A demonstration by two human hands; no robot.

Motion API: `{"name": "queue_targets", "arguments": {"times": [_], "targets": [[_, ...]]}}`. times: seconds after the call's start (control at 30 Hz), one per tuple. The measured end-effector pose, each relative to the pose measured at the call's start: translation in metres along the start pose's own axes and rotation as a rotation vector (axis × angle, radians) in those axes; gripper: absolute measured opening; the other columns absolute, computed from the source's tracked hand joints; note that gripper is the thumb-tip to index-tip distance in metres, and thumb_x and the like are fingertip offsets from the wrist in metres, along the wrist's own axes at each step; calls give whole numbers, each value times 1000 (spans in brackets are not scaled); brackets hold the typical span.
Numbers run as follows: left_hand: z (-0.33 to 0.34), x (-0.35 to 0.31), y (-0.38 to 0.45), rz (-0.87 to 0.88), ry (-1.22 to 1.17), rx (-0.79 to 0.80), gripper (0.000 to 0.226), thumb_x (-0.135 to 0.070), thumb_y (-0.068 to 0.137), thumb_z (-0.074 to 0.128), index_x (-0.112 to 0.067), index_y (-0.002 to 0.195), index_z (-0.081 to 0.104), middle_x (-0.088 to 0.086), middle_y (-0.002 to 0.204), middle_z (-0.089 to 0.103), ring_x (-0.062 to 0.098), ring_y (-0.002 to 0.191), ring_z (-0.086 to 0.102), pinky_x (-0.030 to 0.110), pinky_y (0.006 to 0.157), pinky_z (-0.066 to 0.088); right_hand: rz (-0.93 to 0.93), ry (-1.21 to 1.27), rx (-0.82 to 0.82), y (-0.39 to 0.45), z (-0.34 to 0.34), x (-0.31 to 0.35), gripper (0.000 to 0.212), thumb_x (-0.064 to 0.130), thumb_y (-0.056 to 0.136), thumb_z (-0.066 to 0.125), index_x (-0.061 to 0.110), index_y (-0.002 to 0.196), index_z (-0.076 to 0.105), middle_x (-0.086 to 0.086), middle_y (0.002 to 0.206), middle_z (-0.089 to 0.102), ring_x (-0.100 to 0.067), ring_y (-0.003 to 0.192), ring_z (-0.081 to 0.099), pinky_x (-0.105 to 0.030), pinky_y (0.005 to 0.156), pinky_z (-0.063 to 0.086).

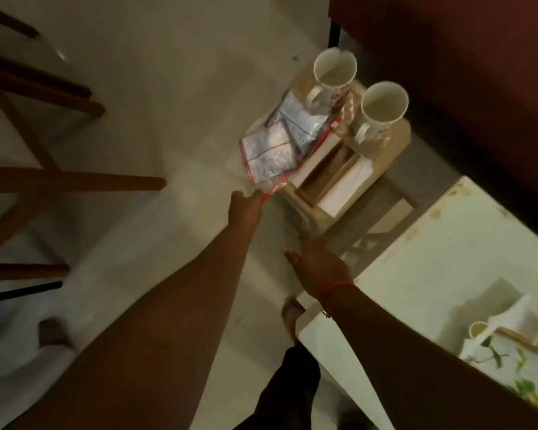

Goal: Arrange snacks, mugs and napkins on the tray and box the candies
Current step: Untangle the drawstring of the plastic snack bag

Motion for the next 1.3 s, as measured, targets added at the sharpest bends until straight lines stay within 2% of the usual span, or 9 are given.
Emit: {"name": "queue_targets", "arguments": {"times": [0.13,0.33,0.47,0.7,0.77,0.9,1.07,1.2,1.3], "targets": [[10,-6,14,-50,-244,37,28,-32,86,66,-6,98,65,11,96,71,20,81,67,37,81,56,64,-7,89,7,20,-16,53,54,99,36,14,132,44,-14,129,60,-33,117,58,-42,94,46],[2,-12,4,-42,-455,-5,16,-2,87,55,3,100,62,14,79,55,17,61,48,31,62,46,43,-33,137,-1,21,-19,53,54,99,35,13,131,45,-12,122,62,-30,110,60,-38,88,47],[-15,-22,-27,87,-477,-50,7,-2,89,49,-4,94,53,10,80,52,19,69,46,31,65,44,-20,29,35,-12,2,-2,48,48,100,41,14,134,47,-9,128,60,-28,115,59,-38,94,47],[-53,-21,-123,377,-283,-151,12,-12,95,48,-1,92,53,10,85,56,18,73,53,34,70,49,-320,-73,-375,-51,-48,44,42,26,92,60,12,131,49,-11,127,56,-26,115,56,-40,96,50],[-58,-20,-160,436,-234,-146,15,-15,98,48,-3,98,57,4,86,60,13,73,56,23,67,50,-357,-86,-420,-69,-57,52,52,27,89,64,14,135,44,-10,133,54,-27,120,54,-42,99,50],[-59,-14,-249,486,-167,-65,18,-23,101,48,-15,111,60,-5,102,65,5,91,62,12,66,50,-424,-93,-404,-125,-68,53,57,30,89,67,19,139,42,-8,139,52,-26,126,52,-45,105,46],[-39,13,-363,481,-21,33,19,-30,100,48,-18,102,63,3,101,66,17,97,62,32,84,52,-445,105,-209,-229,-86,14,23,24,97,56,15,117,62,-7,111,69,-22,103,65,-36,97,51],[-16,38,-455,468,-54,141,26,-38,98,52,-16,101,66,9,100,71,24,97,69,46,93,55,-441,105,-178,-324,-108,-49,28,36,97,55,15,112,65,-8,106,71,-26,97,66,-39,89,52],[11,59,-521,369,-257,235,30,-37,96,56,-14,113,64,11,108,72,25,99,71,44,92,57,-435,118,-259,-403,-130,-105,34,40,97,54,22,126,56,2,117,67,-15,104,63,-14,84,45]]}}
Point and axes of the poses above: each hand's wrist, its own y-axis towards the middle knuckle, its own z-axis out of the palm, x = y × z, the point moved 5 cm from there along y, towards the middle knuckle
